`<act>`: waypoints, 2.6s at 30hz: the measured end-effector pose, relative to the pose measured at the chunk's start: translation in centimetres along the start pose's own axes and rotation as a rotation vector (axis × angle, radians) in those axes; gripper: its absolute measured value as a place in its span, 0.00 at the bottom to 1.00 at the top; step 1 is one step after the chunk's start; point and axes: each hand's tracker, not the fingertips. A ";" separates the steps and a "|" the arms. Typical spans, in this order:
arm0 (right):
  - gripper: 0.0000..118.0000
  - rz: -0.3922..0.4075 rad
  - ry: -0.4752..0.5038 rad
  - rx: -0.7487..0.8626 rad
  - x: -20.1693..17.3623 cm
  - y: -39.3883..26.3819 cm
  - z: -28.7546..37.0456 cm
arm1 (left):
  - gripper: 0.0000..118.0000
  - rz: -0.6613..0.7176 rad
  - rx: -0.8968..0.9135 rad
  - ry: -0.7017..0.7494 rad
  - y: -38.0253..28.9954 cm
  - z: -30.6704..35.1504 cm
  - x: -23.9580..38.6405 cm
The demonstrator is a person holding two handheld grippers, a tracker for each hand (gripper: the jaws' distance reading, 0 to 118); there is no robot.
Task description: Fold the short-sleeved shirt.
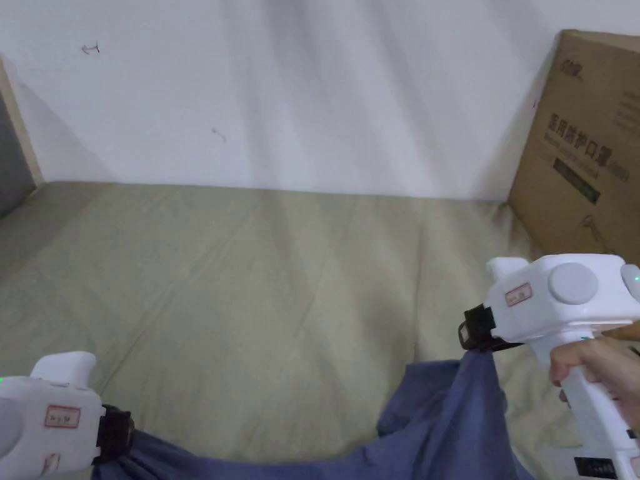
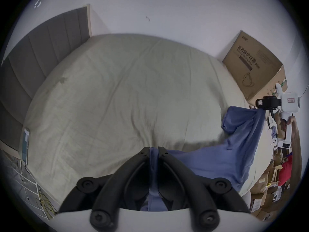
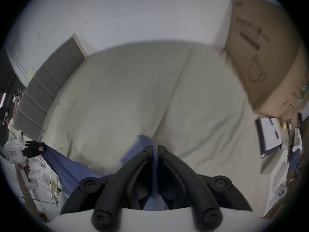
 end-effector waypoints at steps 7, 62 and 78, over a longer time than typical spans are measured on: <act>0.04 -0.051 -0.019 0.272 3.3 3.2 14.9 | 0.05 0.014 0.226 0.053 4.7 9.9 1.0; 0.04 -0.267 -0.117 0.262 5.2 19.8 -0.5 | 0.05 -0.162 0.468 0.332 32.9 -4.3 6.4; 0.04 -0.431 -0.046 0.055 7.5 5.0 -14.6 | 0.05 0.026 0.134 0.293 15.2 -18.0 -2.1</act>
